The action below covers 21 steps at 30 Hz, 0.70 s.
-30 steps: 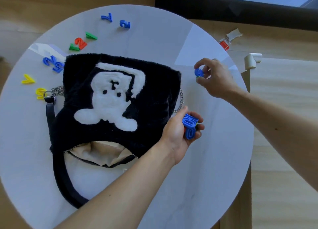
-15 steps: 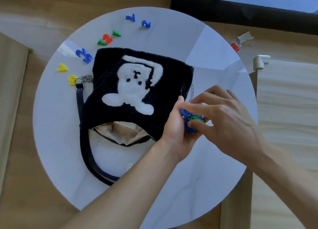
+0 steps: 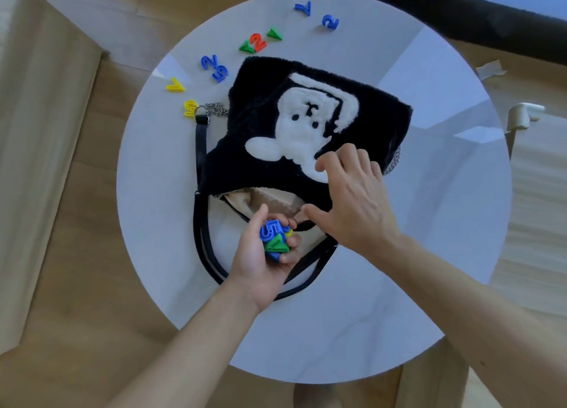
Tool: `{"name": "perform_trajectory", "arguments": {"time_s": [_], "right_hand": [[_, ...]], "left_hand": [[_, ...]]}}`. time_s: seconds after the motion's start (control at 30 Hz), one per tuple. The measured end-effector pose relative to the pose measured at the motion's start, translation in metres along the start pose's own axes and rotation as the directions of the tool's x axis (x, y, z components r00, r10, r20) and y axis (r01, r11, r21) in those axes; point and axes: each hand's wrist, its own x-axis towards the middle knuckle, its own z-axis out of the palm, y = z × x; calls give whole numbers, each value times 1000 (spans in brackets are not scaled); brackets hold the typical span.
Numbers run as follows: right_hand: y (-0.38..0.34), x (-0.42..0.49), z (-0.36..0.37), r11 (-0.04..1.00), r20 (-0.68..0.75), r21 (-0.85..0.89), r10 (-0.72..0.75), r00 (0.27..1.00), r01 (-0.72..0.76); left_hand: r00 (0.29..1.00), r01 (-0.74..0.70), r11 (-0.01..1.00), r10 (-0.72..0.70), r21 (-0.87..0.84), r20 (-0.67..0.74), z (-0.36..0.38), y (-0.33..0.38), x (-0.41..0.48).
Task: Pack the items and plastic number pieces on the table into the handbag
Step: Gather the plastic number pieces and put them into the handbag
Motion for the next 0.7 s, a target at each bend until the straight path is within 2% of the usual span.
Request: {"name": "perform_trajectory", "arguments": {"time_s": [0.1, 0.2, 0.23, 0.33, 0.43, 0.57, 0.7], "right_hand": [[-6, 11, 28, 962, 89, -267, -31, 996, 54], [-3, 22, 30, 937, 82, -345, -29, 996, 55], [-2, 26, 24, 953, 63, -302, -12, 998, 31], [-4, 35, -6, 996, 16, -24, 89, 996, -89], [-14, 38, -38, 964, 28, 172, 198, 980, -200], [-23, 38, -58, 925, 94, 272, 249, 964, -266], [-22, 37, -64, 912, 103, 296, 266, 958, -285]], "left_hand": [[997, 12, 1000, -13, -7, -72, -13, 4, 4], [992, 39, 998, -32, 54, -122, -12, 7, 10], [990, 55, 995, -43, 87, -133, -8, 8, 12], [985, 94, 981, -67, 171, -157, 9, 13, 21], [986, 78, 982, -50, 173, -159, 28, 20, 33], [989, -13, 986, 38, 167, -144, 47, 37, 42], [986, -47, 979, 77, 198, -149, 57, 45, 46]]}}
